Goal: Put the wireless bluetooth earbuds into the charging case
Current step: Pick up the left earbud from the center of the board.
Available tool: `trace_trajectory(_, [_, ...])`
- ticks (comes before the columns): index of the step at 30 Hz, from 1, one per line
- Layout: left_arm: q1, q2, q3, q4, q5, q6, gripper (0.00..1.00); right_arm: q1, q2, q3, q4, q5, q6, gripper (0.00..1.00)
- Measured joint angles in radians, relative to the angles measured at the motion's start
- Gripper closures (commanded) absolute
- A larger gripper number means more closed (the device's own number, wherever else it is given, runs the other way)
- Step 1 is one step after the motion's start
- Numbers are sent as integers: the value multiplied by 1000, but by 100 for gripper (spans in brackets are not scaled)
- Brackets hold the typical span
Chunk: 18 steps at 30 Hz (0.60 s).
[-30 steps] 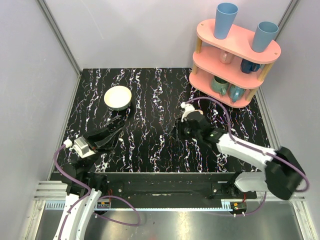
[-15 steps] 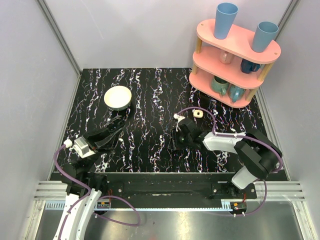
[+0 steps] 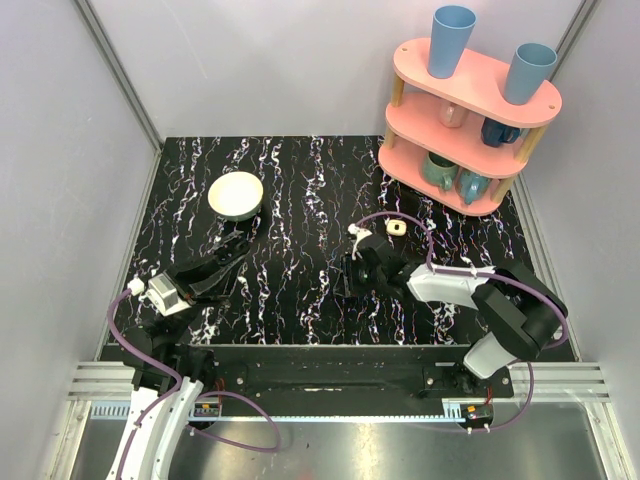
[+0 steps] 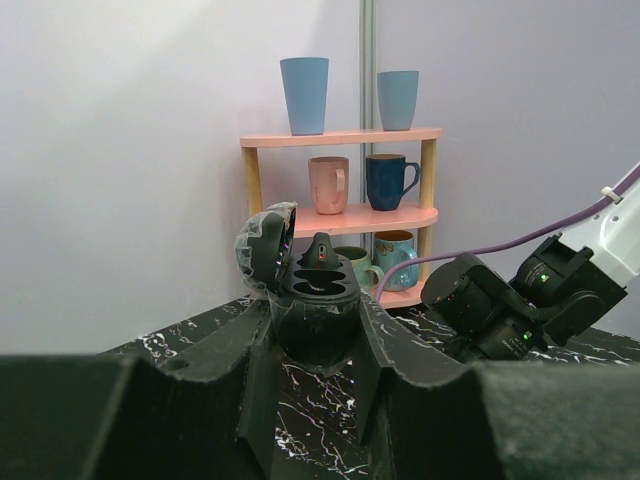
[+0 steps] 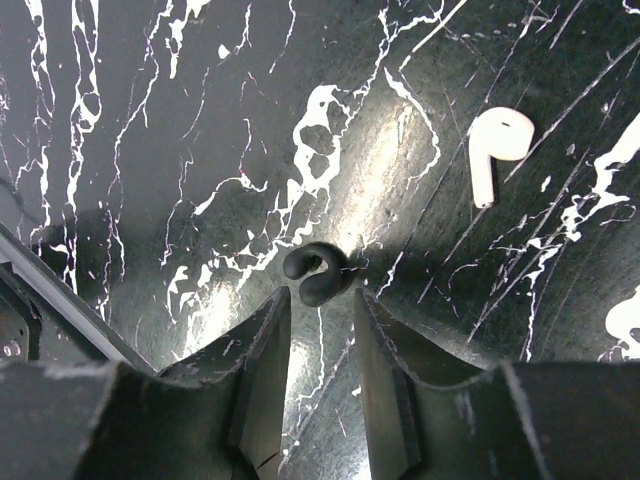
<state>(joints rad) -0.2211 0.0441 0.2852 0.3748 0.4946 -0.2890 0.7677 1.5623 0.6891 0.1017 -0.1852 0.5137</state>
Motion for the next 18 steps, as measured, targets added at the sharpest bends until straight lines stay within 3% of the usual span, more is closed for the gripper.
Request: trace_trajectory(18, [0,3,0,0,0,0,99,0,103,41,76,-18,25,62])
